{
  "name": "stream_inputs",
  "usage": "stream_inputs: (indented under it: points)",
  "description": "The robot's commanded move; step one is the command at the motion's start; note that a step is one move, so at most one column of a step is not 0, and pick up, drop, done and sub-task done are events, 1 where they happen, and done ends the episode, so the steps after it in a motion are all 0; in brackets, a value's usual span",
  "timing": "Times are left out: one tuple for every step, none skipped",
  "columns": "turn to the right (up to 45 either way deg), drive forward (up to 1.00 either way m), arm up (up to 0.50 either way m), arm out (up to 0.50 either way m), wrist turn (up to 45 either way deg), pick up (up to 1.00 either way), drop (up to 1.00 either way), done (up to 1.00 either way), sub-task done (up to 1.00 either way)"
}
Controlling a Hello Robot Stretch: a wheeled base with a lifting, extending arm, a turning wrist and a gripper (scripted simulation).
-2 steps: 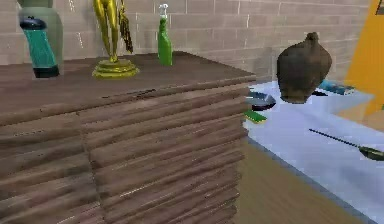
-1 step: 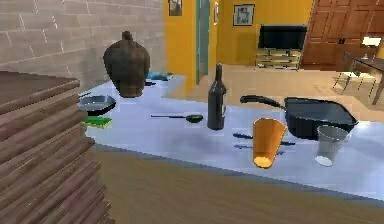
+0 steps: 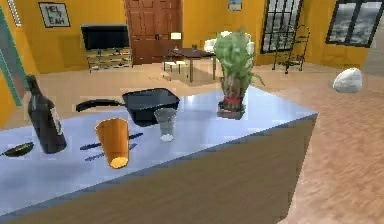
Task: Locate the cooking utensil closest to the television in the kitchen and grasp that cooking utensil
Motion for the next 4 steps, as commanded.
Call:
stream_inputs:
  points:
    - [45.0, 0.0, 0.0, 0.0, 0.0, 0.0, 0.0, 0.0, 0.0]
    - [15.0, 0.0, 0.0, 0.0, 0.0, 0.0, 0.0, 0.0, 0.0]
    - [0.0, 0.15, 0.0, 0.0, 0.0, 0.0, 0.0, 0.0, 0.0]
    - [-45.0, 0.0, 0.0, 0.0, 0.0, 0.0, 0.0, 0.0, 0.0]
